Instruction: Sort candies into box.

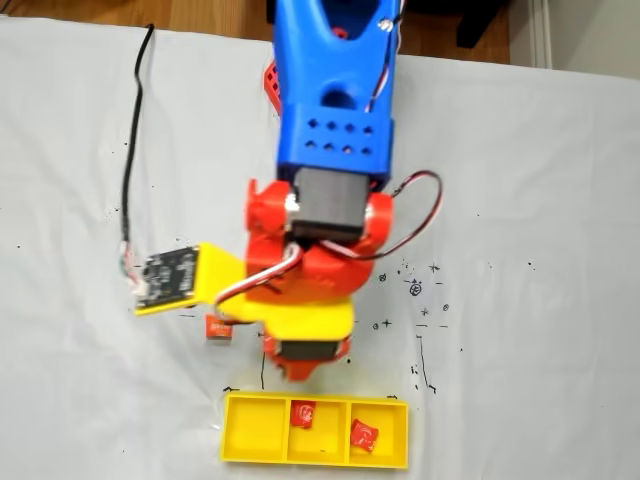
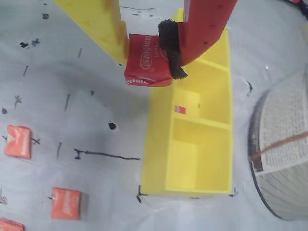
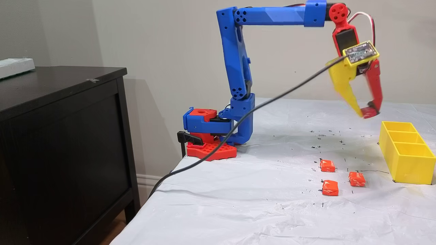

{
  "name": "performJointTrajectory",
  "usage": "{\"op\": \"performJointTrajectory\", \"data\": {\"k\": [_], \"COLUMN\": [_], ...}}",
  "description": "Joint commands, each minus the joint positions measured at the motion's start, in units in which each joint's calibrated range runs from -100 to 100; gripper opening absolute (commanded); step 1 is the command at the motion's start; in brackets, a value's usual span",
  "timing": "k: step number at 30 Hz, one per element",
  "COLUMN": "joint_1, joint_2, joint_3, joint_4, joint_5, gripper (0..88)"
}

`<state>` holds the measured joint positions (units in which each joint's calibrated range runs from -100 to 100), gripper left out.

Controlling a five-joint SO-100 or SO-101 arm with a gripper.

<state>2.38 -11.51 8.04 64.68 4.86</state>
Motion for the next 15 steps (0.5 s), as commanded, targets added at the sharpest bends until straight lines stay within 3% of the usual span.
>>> {"op": "performJointTrajectory", "data": {"k": [1,10,15], "joint_1": [1.7,2.87,2.87], "joint_2": [0.48,6.59,11.76], "joint_3": [-6.17,-7.63,-14.37], "joint_4": [-3.0,-9.79,-8.24], "joint_5": [-0.44,-1.12,-1.27], "gripper": [0.2,0.2,0.2]}}
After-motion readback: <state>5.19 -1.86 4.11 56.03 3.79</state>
